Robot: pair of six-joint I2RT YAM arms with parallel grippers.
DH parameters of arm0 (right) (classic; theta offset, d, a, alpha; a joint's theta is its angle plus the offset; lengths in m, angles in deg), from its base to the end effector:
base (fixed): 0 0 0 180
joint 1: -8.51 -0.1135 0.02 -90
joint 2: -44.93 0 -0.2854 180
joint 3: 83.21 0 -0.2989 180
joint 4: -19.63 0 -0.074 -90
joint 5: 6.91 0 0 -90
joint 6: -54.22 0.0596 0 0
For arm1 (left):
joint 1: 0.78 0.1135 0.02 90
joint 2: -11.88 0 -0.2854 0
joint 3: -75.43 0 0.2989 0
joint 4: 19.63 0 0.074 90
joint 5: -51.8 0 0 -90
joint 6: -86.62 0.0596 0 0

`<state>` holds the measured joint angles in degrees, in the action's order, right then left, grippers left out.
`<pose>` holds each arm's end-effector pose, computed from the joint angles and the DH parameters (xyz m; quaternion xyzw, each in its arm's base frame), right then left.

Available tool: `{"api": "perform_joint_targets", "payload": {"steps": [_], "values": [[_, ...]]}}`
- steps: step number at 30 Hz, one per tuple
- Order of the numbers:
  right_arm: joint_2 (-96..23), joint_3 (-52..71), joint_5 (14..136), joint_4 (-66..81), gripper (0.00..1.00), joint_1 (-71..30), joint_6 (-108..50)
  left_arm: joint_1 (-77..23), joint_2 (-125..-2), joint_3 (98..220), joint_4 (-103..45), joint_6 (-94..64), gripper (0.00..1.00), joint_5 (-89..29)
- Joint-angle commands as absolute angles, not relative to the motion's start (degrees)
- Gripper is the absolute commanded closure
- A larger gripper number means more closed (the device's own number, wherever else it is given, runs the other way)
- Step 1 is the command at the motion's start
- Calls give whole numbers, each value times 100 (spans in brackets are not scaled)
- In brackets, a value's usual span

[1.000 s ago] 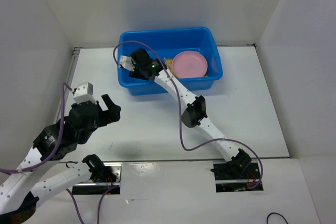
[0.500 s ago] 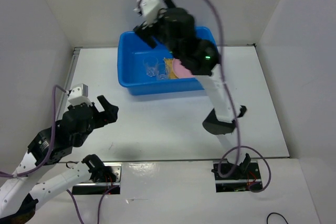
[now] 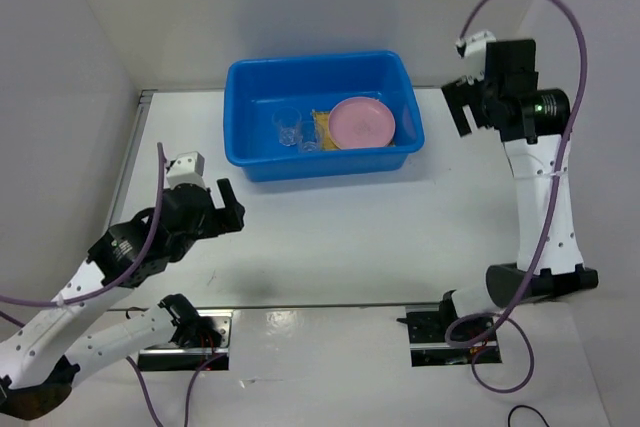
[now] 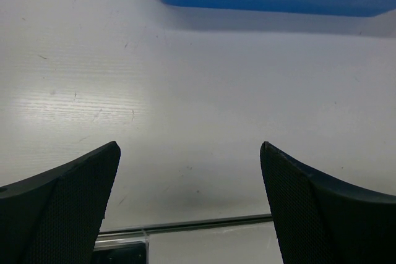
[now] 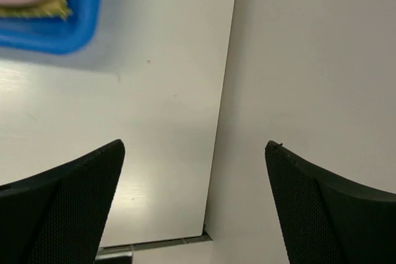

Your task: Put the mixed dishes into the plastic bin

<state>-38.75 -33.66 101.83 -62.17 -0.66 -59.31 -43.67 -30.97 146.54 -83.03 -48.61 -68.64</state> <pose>0.2993 0.0289 0.5401 -0.1743 0.8611 -0.2002 0.4337 0.1499 -0.0980 0.3769 -0.1384 0.8538 -0.1417 0.4815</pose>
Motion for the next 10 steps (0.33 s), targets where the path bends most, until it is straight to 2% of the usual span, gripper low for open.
{"api": "perform_joint_targets", "payload": {"steps": [1,6,10], "values": [[-2823,-1553,8812,-6009,2,665,-6539,-4341,-2655,14695,-8175,-4872,0,-6896],[-707,1878,9213,-4140,2,878,-7120,-4341,-1820,14405,-7947,-4925,0,-7116],[70,2834,9425,-3424,2,1298,-7182,-4341,-1686,14405,-7947,-4978,0,-7265]]}}
